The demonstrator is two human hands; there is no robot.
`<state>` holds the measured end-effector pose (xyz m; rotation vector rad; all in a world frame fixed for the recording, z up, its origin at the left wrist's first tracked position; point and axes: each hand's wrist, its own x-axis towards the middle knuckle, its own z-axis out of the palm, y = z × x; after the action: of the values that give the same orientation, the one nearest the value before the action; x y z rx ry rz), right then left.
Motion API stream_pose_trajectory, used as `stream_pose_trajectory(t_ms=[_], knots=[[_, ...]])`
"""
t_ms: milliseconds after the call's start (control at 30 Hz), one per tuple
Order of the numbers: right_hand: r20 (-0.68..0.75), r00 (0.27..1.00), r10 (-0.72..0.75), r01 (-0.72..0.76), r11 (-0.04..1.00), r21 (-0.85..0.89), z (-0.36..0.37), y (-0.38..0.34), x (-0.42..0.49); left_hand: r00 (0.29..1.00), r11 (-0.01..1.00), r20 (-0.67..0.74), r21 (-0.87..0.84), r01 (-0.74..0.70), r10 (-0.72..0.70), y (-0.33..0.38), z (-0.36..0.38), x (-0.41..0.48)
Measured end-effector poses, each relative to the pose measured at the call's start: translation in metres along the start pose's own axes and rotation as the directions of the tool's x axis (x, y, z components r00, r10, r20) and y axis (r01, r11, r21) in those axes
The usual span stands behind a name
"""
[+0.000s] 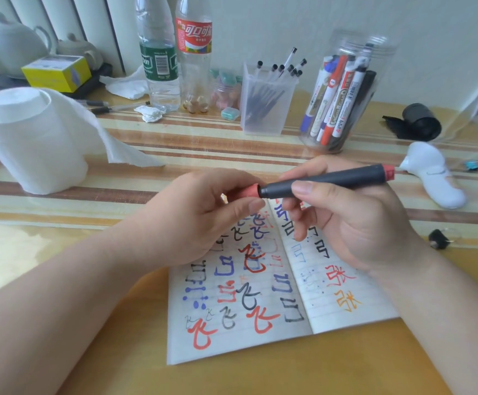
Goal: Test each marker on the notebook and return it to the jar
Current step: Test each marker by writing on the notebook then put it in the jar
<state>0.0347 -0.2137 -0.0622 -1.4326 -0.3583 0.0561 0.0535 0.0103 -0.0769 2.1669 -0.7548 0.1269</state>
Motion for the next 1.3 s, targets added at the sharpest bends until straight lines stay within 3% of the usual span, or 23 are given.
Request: stream_pose_trajectory(t_ms=[67, 267, 467, 567, 700, 800, 967, 1100, 1300], knots=[[-0.004, 1.000, 0.005, -0.005, 1.000, 0.012, 0.000, 0.001, 0.000, 0.999, 0.996, 0.001, 0.075, -0.044, 0.045, 0.002, -0.003, 0.001], [-0.017, 1.000, -0.017, 0.017, 1.000, 0.001, -0.001, 0.002, 0.001, 0.998, 0.997, 0.007, 0.044, -0.058, 0.057, 0.004, -0.005, -0.001], [0.212, 0.975, 0.068, -0.071, 0.997, 0.005, -0.019, -0.010, 0.001, 0.990, 0.953, 0.138, -0.297, 0.064, -0.024, 0.004, -0.008, -0.006], [0.166, 0.982, 0.087, -0.080, 0.996, -0.047, -0.027, -0.010, 0.003, 0.988, 0.939, 0.141, -0.328, 0.103, -0.059, 0.000, -0.012, -0.003], [0.067, 0.998, -0.018, 0.033, 0.975, -0.222, -0.030, -0.007, 0.003, 0.993, 0.940, 0.105, -0.329, 0.092, -0.060, -0.002, -0.015, -0.002], [0.079, 0.994, -0.080, 0.104, 0.920, -0.377, -0.027, -0.007, 0.002, 0.992, 0.909, 0.077, -0.397, 0.124, -0.102, -0.001, -0.011, -0.004], [0.095, 0.977, -0.191, 0.211, 0.806, -0.553, -0.017, -0.003, -0.001, 0.965, 0.736, 0.149, -0.625, 0.261, -0.216, -0.005, -0.005, -0.004], [0.150, 0.947, -0.284, 0.312, 0.703, -0.639, -0.005, 0.001, -0.005, 0.949, 0.651, 0.068, -0.713, 0.261, -0.306, -0.004, -0.003, -0.003], [0.292, 0.821, -0.490, 0.525, 0.450, -0.722, 0.013, 0.008, -0.003, 0.904, 0.590, -0.116, -0.790, 0.167, -0.412, 0.002, 0.006, 0.000]])
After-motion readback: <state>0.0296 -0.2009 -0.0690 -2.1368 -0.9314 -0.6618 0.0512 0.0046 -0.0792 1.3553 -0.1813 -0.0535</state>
